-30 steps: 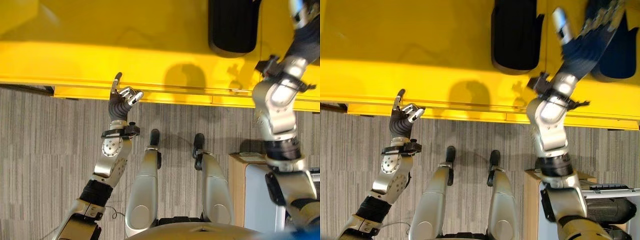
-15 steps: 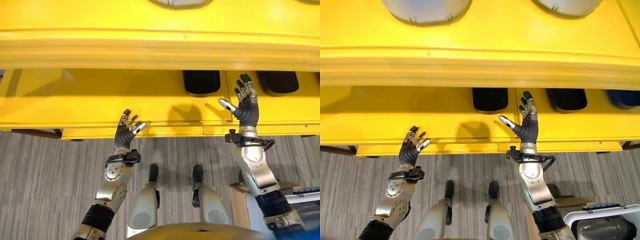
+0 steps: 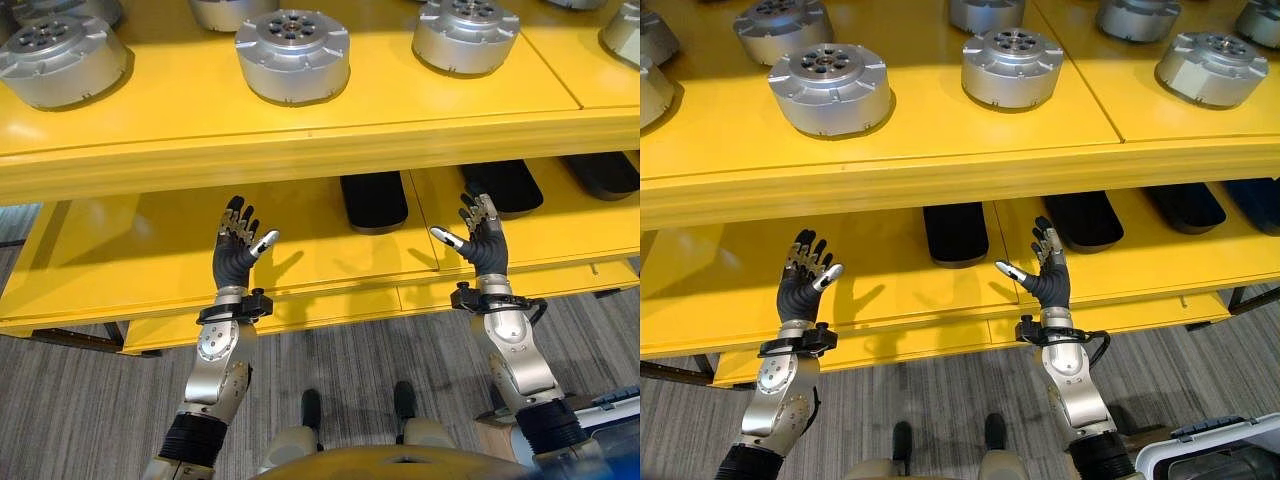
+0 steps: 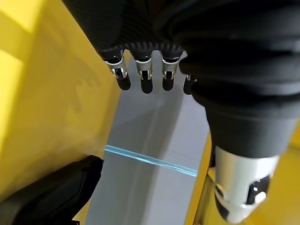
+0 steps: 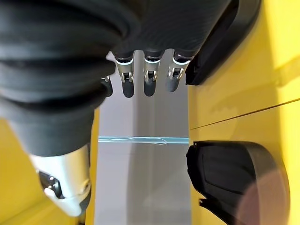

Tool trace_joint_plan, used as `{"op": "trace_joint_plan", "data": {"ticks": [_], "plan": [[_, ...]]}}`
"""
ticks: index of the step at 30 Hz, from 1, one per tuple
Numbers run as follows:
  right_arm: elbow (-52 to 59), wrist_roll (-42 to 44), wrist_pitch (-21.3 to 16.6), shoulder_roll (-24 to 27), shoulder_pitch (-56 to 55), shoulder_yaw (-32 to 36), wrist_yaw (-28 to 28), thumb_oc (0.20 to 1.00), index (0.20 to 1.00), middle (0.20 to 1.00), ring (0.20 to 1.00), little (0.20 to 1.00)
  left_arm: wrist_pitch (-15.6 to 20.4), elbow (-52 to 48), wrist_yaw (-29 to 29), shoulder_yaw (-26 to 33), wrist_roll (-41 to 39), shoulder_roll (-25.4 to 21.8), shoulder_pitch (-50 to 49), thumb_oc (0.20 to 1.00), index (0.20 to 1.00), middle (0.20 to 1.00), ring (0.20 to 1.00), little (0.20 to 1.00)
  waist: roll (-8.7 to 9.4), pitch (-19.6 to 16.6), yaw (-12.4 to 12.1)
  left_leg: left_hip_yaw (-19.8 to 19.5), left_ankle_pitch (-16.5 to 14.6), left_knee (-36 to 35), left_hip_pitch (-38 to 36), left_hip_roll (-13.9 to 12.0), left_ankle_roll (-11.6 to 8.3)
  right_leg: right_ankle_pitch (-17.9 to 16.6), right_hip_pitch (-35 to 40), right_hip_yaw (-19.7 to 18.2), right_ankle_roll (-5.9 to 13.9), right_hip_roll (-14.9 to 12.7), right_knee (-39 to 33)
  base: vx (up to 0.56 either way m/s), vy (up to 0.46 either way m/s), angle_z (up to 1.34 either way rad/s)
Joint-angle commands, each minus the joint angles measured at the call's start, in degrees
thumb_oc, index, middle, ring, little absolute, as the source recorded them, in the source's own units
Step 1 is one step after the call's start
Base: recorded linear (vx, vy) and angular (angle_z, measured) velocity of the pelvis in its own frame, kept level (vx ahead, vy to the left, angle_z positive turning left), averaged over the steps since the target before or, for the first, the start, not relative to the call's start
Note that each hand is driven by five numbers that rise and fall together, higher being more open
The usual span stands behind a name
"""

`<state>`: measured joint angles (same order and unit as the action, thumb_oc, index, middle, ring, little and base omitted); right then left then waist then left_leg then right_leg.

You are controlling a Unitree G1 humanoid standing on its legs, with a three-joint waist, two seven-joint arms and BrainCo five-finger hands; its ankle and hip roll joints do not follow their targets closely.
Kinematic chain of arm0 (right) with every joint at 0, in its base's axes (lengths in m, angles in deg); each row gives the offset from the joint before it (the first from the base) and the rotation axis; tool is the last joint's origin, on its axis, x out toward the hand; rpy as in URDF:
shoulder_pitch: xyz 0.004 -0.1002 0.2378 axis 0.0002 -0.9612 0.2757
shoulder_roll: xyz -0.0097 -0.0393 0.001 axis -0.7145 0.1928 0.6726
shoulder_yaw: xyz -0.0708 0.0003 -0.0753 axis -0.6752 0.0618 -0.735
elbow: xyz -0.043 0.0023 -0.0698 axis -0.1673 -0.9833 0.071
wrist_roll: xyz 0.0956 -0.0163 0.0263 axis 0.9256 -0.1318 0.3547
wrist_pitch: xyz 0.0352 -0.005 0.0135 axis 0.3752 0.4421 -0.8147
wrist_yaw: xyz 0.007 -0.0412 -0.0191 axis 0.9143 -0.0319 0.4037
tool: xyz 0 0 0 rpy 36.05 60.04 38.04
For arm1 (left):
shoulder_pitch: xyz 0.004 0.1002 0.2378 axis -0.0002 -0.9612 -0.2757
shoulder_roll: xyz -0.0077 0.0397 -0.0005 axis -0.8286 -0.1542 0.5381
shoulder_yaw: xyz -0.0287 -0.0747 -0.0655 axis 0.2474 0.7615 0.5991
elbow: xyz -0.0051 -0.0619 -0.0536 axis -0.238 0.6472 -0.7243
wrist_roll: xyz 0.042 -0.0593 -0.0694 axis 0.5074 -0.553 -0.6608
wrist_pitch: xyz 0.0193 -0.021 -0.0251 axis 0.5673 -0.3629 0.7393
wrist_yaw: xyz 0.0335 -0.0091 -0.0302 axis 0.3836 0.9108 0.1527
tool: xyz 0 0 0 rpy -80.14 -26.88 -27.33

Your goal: Move parts from the plastic box to the shelf.

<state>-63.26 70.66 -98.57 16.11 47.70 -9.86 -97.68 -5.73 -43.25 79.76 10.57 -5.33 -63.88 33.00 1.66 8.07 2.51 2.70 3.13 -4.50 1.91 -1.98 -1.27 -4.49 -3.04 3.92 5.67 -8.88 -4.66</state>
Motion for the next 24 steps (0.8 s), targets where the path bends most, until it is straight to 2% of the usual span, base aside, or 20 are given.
{"op": "trace_joint_plan", "data": {"ticks": [1, 7, 9, 14, 15, 16, 17, 18, 19, 20, 21, 22, 23, 24], "plan": [[1.3, 0.6, -2.4, -0.3, -0.3, 2.4, 0.1, 1.000, 1.000, 1.000, 1.000, 1.000, 3.4, -2.6, -1.9, 1.6, 0.4, -2.1, 0.6, 1.000, 1.000, 1.000, 1.000, 1.000, 2.61, -2.0, -0.5, 1.0, -3.9, 4.8, 3.7, -3.0, -1.25, -0.6, 2.0, 0.5, 6.05, -8.3, 4.5, 0.01, 0.070, -0.01], [0.6, 1.5, -2.7, -0.8, -0.3, 3.1, -0.6, 1.000, 1.000, 1.000, 1.000, 1.000, 3.6, -1.4, -1.8, 0.3, 1.3, -2.2, 3.1, 1.000, 1.000, 1.000, 1.000, 1.000, 3.46, -1.0, 0.3, 1.2, -7.1, 10.7, 6.5, -0.3, 0.42, -4.5, 1.6, -0.2, 7.29, -11.4, 6.2, -0.01, 0.128, 0.00], [1.0, 2.3, -2.9, -1.2, -0.2, 2.5, -0.6, 1.000, 1.000, 1.000, 1.000, 1.000, 3.9, -1.0, -0.8, -0.8, 3.0, -3.0, 6.0, 1.000, 1.000, 1.000, 1.000, 1.000, 3.88, -0.3, 1.6, 2.0, -8.1, 12.4, 9.5, 1.3, 1.46, -9.1, -1.0, -1.6, 7.68, -13.1, 6.3, -0.05, 0.256, 0.06], [1.8, 3.8, -3.2, -1.5, 0.5, 1.8, -0.4, 1.000, 1.000, 1.000, 1.000, 1.000, 4.2, -0.1, 0.3, -1.0, 3.7, -3.9, 7.9, 1.000, 1.000, 1.000, 1.000, 1.000, 4.00, 0.3, 1.9, 3.4, -8.2, 12.7, 10.9, 1.0, 1.81, -12.3, -3.9, -2.7, 7.87, -12.7, 5.8, -0.06, 0.068, -0.22], [2.5, 3.6, -3.3, -1.5, 1.8, 0.8, -0.7, 1.000, 1.000, 1.000, 1.000, 1.000, 4.5, 0.0, 1.3, -0.5, 3.8, -4.6, 8.1, 1.000, 1.000, 1.000, 1.000, 1.000, 3.57, 1.6, 1.4, 5.3, -8.2, 13.2, 10.9, -0.1, 2.07, -14.1, -6.4, -1.8, 8.08, -12.1, 7.0, -0.11, 0.083, -0.53], [2.7, 3.9, -3.5, -1.7, 2.2, 0.4, -0.9, 1.000, 1.000, 1.000, 1.000, 1.000, 4.7, -0.2, 1.7, -0.1, 3.6, -4.9, 7.6, 1.000, 1.000, 1.000, 1.000, 1.000, 2.88, 2.3, 0.4, 6.4, -8.3, 13.2, 10.5, -1.1, 2.15, -13.3, -6.6, 1.5, 8.13, -12.6, 8.3, -0.15, 0.145, -0.76], [2.7, 3.9, -3.6, -1.9, 2.9, -0.3, -1.2, 1.000, 1.000, 1.000, 1.000, 1.000, 4.7, -0.1, 2.2, 0.2, 3.1, -4.9, 7.5, 1.000, 1.000, 1.000, 1.000, 1.000, 1.87, 3.0, -1.0, 8.2, -8.0, 13.0, 9.8, -2.4, 2.11, -11.1, -5.7, 7.8, 7.70, -14.2, 10.4, -0.08, 0.207, -0.93], [2.9, 3.4, -3.3, -1.7, 3.5, -0.8, -1.2, 1.000, 1.000, 1.000, 1.000, 1.000, 4.5, 0.2, 2.2, 0.9, 2.6, -5.0, 6.6, 1.000, 1.000, 1.000, 1.000, 1.000, 0.55, 3.3, -2.4, 10.4, -8.2, 11.8, 8.4, -3.9, 2.11, -6.8, -4.1, 13.8, 7.30, -15.9, 15.7, -0.05, 0.168, -1.31], [2.9, 3.4, -3.3, -1.7, 3.4, -0.8, -1.2, 1.000, 1.000, 1.000, 1.000, 1.000, 4.5, 0.2, 2.1, 0.9, 2.5, -5.0, 6.6, 1.000, 1.000, 1.000, 1.000, 1.000, 0.54, 3.4, -2.4, 10.4, -8.2, 11.7, 8.1, -3.9, 2.07, -6.6, -4.0, 13.8, 7.30, -15.9, 15.9, -0.07, 0.104, -1.72], [2.6, 2.9, -2.9, -1.4, 4.0, -0.1, -1.3, 1.000, 1.000, 1.000, 1.000, 1.000, 4.5, -0.4, 1.9, 1.8, 1.6, -5.4, 5.3, 1.000, 1.000, 1.000, 1.000, 1.000, 0.36, 3.3, -3.2, 12.4, -7.4, 11.2, 7.8, -4.7, 2.42, -4.0, -3.5, 14.0, 6.45, -15.9, 21.1, -0.07, -0.007, -1.35], [2.6, 2.9, -2.8, -1.4, 4.0, -0.2, -1.3, 1.000, 1.000, 1.000, 1.000, 1.000, 4.4, -0.4, 1.8, 1.9, 1.5, -5.4, 5.3, 1.000, 1.000, 1.000, 1.000, 1.000, 0.44, 3.4, -3.4, 12.6, -7.4, 11.2, 7.7, -4.7, 2.39, -3.8, -3.7, 13.7, 6.45, -16.0, 21.4, -0.12, -0.194, -1.36], [2.8, 2.9, -2.8, -1.3, 4.6, 1.0, -1.6, 1.000, 1.000, 1.000, 1.000, 1.000, 4.4, -1.1, 1.1, 3.2, 0.4, -5.3, 3.6, 1.000, 1.000, 1.000, 1.000, 1.000, 1.63, 2.6, -4.4, 14.6, -6.7, 11.4, 8.0, -5.9, 1.01, -1.8, -1.2, 13.1, 6.14, -14.3, 16.2, -0.01, -0.353, -0.91], [2.9, 2.8, -2.6, -1.5, 3.9, 1.3, -1.2, 1.000, 1.000, 1.000, 1.000, 1.000, 3.8, -0.7, 0.7, 4.3, 0.0, -4.6, 2.2, 1.000, 1.000, 1.000, 1.000, 1.000, 2.45, 1.7, -4.7, 15.3, -6.1, 11.8, 7.3, -6.8, -0.26, 0.3, 1.3, 14.0, 6.38, -13.0, 11.5, 0.00, -0.355, -1.05], [2.9, 2.8, -2.6, -1.5, 3.8, 1.2, -1.2, 1.000, 1.000, 1.000, 1.000, 1.000, 3.8, -0.8, 0.6, 4.4, 0.0, -4.6, 2.1, 1.000, 1.000, 1.000, 1.000, 1.000, 2.43, 1.7, -4.7, 15.3, -6.1, 11.7, 7.2, -6.9, -0.34, 0.2, 1.6, 14.1, 6.32, -12.8, 11.2, 0.06, -0.258, -0.68]]}}
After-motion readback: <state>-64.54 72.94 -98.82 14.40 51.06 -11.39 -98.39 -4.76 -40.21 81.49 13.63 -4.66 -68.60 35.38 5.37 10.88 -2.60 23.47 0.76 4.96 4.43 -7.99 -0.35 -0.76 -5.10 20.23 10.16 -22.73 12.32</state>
